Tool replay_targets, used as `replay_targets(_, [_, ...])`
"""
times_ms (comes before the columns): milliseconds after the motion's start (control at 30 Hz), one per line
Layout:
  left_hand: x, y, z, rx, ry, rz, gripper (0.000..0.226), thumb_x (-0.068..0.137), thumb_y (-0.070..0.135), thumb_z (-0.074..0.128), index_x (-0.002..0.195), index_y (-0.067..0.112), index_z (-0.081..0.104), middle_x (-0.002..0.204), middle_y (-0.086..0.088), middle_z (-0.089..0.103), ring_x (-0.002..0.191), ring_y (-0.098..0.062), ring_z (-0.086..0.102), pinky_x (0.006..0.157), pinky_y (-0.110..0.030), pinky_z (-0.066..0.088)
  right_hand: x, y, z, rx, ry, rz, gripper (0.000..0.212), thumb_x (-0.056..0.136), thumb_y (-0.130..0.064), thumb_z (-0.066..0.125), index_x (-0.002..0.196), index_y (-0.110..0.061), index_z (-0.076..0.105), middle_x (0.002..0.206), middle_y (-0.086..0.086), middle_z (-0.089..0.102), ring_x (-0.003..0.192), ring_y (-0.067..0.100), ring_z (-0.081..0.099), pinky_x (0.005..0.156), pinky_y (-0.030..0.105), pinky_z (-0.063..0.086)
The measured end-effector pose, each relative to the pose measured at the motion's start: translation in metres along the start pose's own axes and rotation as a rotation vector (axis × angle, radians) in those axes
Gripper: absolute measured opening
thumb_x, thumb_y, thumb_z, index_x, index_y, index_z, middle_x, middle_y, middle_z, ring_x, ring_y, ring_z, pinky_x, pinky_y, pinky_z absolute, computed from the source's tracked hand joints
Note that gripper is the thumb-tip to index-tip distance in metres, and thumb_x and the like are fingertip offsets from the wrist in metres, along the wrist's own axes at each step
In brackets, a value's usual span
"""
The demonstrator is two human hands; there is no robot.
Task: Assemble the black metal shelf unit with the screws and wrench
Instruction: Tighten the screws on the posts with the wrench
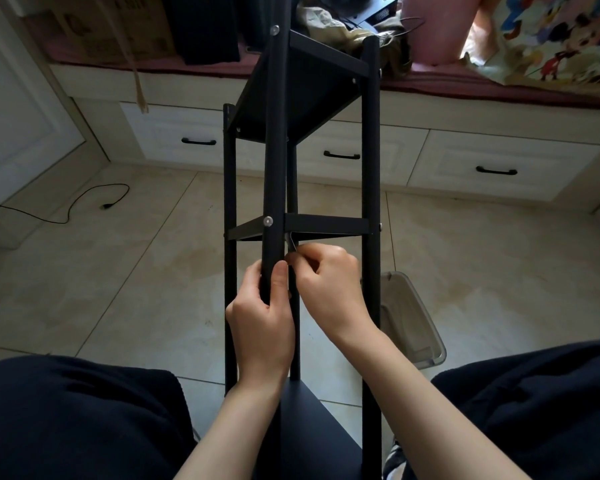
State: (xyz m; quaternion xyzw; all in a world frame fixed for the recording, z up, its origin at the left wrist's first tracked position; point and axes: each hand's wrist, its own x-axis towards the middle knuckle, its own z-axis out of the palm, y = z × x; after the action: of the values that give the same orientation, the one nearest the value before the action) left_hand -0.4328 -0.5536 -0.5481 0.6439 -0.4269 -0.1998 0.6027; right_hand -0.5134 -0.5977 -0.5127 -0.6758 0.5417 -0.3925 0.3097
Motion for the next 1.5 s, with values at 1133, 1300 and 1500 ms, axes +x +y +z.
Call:
replay_targets(1133, [0.000, 0.004, -0.001, -0.034, -0.062, -0.008, 0.036, 0.096, 0.053, 0.049, 0.094, 0.021, 0.065, 0.066, 0.004, 0.059, 0.057, -0.028, 0.059, 0.058, -0.055, 0.052, 0.013, 0.031, 0.017, 0.080, 0.058, 0.002, 0.021, 0.096, -0.022, 0.061, 0.084, -0.009, 0.073, 0.073, -0.001, 0.069, 0.068, 0.011, 0.061, 0.066, 0.029, 0.049])
replay_targets(1300, [0.002, 0.004, -0.002, -0.022, -0.059, 0.001, 0.034, 0.097, 0.052, 0.049, 0.086, 0.023, 0.062, 0.063, 0.002, 0.058, 0.055, -0.030, 0.058, 0.057, -0.056, 0.051, -0.010, 0.024, -0.018, -0.087, -0.104, 0.062, 0.020, 0.095, -0.023, 0.055, 0.089, -0.016, 0.073, 0.079, -0.003, 0.069, 0.071, 0.013, 0.062, 0.065, 0.031, 0.051])
replay_targets(1500, [-0.001, 0.008, -0.006, -0.023, -0.065, 0.017, 0.035, 0.098, 0.051, 0.049, 0.077, 0.024, 0.057, 0.058, -0.001, 0.054, 0.052, -0.030, 0.056, 0.055, -0.054, 0.050, 0.001, -0.002, -0.080, -0.183, -0.114, 0.065, 0.020, 0.091, -0.018, 0.059, 0.075, -0.017, 0.072, 0.065, -0.006, 0.061, 0.064, 0.010, 0.055, 0.052, 0.019, 0.039])
